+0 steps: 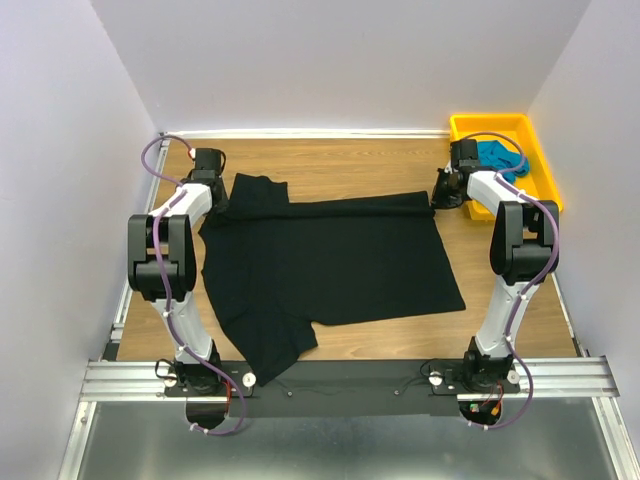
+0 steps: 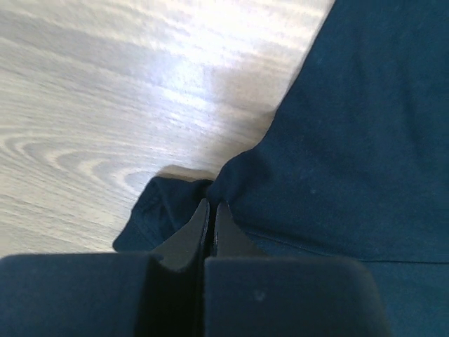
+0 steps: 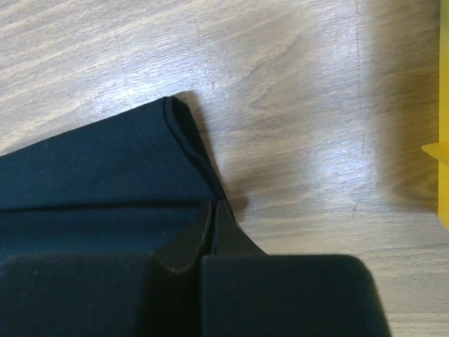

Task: Fold and stack the t-shirts
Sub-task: Fold the tshirt

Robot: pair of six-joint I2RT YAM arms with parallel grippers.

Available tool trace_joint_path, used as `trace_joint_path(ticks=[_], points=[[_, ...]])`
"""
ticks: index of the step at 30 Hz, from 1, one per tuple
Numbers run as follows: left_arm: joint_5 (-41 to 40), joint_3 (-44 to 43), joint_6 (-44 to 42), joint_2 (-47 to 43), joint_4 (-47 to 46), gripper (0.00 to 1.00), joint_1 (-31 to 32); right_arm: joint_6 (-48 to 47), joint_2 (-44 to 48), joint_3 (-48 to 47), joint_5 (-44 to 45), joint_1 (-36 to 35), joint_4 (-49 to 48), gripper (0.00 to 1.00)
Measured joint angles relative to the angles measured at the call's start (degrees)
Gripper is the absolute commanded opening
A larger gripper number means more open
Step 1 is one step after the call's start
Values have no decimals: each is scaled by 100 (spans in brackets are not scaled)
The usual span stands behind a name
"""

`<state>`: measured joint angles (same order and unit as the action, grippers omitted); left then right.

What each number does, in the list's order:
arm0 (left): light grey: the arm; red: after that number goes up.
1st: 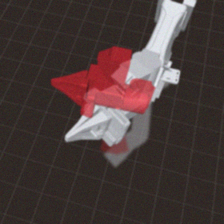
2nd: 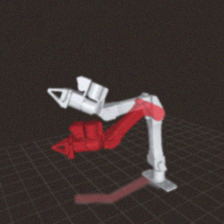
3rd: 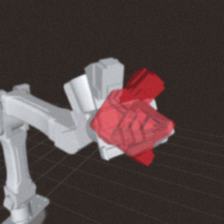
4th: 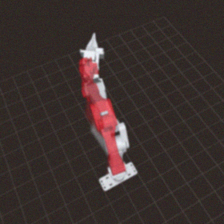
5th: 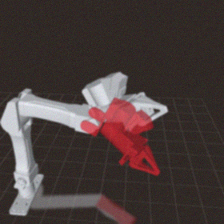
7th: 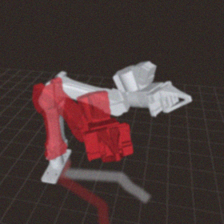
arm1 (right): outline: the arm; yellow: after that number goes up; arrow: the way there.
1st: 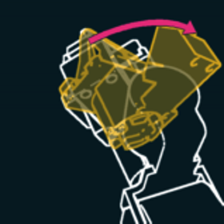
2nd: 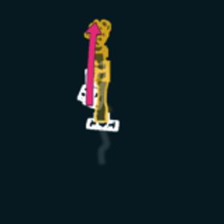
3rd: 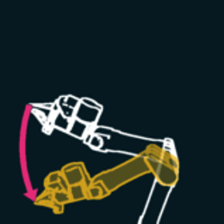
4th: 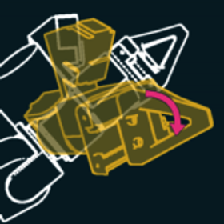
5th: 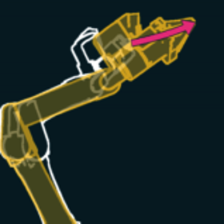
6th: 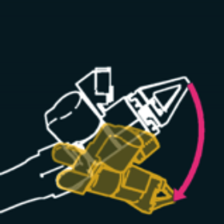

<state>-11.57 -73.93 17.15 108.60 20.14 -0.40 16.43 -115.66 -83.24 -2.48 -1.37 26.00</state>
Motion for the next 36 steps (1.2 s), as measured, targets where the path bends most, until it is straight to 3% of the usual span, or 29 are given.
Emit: trace_joint_path(ticks=[15,27,36], points=[[-195,83,17,-905,323,0,28,59,0,74,0,0,-22,1],[-197,774,144,-973,352,0,33,74,55,177,2,0,-24,1],[-197,793,157,-1228,372,0,33,151,140,256,0,0,-28,1]])
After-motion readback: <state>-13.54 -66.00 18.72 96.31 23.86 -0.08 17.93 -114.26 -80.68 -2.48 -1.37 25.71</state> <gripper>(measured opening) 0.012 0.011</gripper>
